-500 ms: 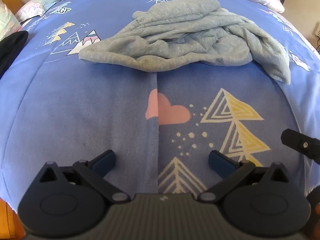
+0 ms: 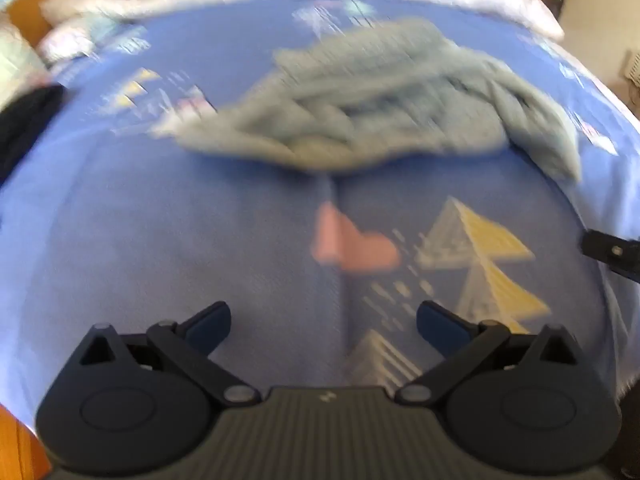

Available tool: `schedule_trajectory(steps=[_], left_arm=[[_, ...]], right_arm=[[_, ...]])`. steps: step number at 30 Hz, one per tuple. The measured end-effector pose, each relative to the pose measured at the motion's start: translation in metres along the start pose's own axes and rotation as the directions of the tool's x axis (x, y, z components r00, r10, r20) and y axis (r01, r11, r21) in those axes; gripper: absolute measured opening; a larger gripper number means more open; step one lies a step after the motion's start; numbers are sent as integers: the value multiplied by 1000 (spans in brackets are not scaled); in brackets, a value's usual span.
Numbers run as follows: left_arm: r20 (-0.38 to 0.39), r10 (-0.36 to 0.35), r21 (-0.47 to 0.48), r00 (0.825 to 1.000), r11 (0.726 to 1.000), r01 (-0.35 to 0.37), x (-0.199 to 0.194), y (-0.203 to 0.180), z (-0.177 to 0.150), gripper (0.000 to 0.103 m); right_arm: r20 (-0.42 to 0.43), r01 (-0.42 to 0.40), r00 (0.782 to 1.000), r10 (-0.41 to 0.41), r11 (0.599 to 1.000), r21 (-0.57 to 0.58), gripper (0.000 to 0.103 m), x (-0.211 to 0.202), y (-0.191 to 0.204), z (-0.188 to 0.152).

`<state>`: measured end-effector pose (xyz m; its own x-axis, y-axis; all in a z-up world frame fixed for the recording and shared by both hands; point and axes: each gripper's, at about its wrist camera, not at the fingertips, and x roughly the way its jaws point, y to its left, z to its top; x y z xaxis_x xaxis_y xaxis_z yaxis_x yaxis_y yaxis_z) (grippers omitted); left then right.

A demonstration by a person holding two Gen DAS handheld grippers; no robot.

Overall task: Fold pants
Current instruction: 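Reach both grippers toward the crumpled grey pants and grasp the fabric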

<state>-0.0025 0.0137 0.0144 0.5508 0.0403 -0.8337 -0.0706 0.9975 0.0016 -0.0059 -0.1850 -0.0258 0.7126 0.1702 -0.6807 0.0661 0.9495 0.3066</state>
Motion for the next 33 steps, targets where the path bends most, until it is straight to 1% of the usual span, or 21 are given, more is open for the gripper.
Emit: schedule_trajectory(steps=[2, 4, 6, 7, 9, 10, 11, 13, 15, 16, 17, 18, 19, 20, 22, 24, 26, 28, 30, 32, 33], left_arm=[[67, 37, 6, 997, 999, -37, -7, 9, 14, 100], [131, 65, 16, 989, 998, -67, -11, 16, 33, 97], [164, 73, 37, 984, 996, -80, -7, 18, 55, 94], [182, 81, 45, 980, 995, -90, -4, 19, 65, 90], [197, 106, 66, 975, 990, -121, 8, 18, 88, 82], [200, 105, 76, 974, 990, -122, 15, 17, 97, 79], [204, 94, 94, 974, 989, -115, 23, 16, 106, 77], [209, 92, 146, 974, 981, -124, 44, 9, 120, 74], [184, 112, 188, 976, 971, -147, 67, -2, 130, 59], [153, 109, 200, 982, 970, -139, 80, -7, 134, 42], [114, 94, 198, 989, 973, -115, 92, -9, 139, 21], [89, 87, 174, 992, 980, -101, 97, -7, 142, 18], [79, 81, 127, 994, 988, -90, 97, -3, 147, 17], [85, 60, 61, 995, 996, -66, 93, 7, 153, 16], [136, 6, -66, 991, 998, 3, 73, 33, 161, 16], [190, -25, -171, 981, 984, 58, 49, 63, 166, 15], [232, -47, -256, 972, 961, 108, 24, 92, 168, 14], [274, -78, -316, 959, 934, 166, 0, 115, 164, 14], [295, -144, -355, 945, 901, 248, -18, 135, 154, 14], [283, -208, -375, 936, 874, 308, -30, 147, 134, 14], [265, -221, -366, 939, 877, 310, -34, 147, 120, 14]], right_arm=[[20, -6, 1000, 6, 1000, 12, 65, 3, -6, 11], [44, -17, 999, 15, 999, 36, 65, 6, -14, 24], [70, -42, 997, 37, 996, 74, 66, 11, -22, 38], [82, -66, 995, 58, 993, 102, 66, 13, -27, 45], [99, -108, 991, 92, 980, 166, 75, 20, -37, 58], [104, -111, 990, 91, 974, 199, 83, 25, -41, 64], [106, -109, 991, 87, 969, 220, 86, 30, -45, 69], [91, -110, 992, 91, 964, 242, 86, 43, -49, 77], [69, -129, 991, 115, 956, 265, 86, 58, -50, 83], [53, -141, 990, 132, 953, 270, 83, 65, -49, 86], [29, -140, 990, 137, 953, 269, 58, 73, -47, 88], [-6, -129, 991, 135, 958, 258, 37, 81, -44, 91], [-36, -112, 992, 124, 965, 239, 6, 84, -39, 93], [-35, -104, 993, 115, 969, 224, 6, 83, -35, 95], [56, -117, 992, 109, 977, 176, 6, 62, -29, 101], [168, -100, 983, 80, 988, 118, 6, 32, -28, 109], [255, -105, 964, 77, 990, 97, 6, 3, -33, 118], [336, -114, 938, 79, 990, 83, 6, -29, -39, 126], [383, -141, 918, 104, 988, 70, 6, -53, -45, 131], [400, -139, 910, 105, 989, 57, 6, -62, -51, 133], [404, -134, 909, 104, 990, 48, 6, -66, -51, 131]])
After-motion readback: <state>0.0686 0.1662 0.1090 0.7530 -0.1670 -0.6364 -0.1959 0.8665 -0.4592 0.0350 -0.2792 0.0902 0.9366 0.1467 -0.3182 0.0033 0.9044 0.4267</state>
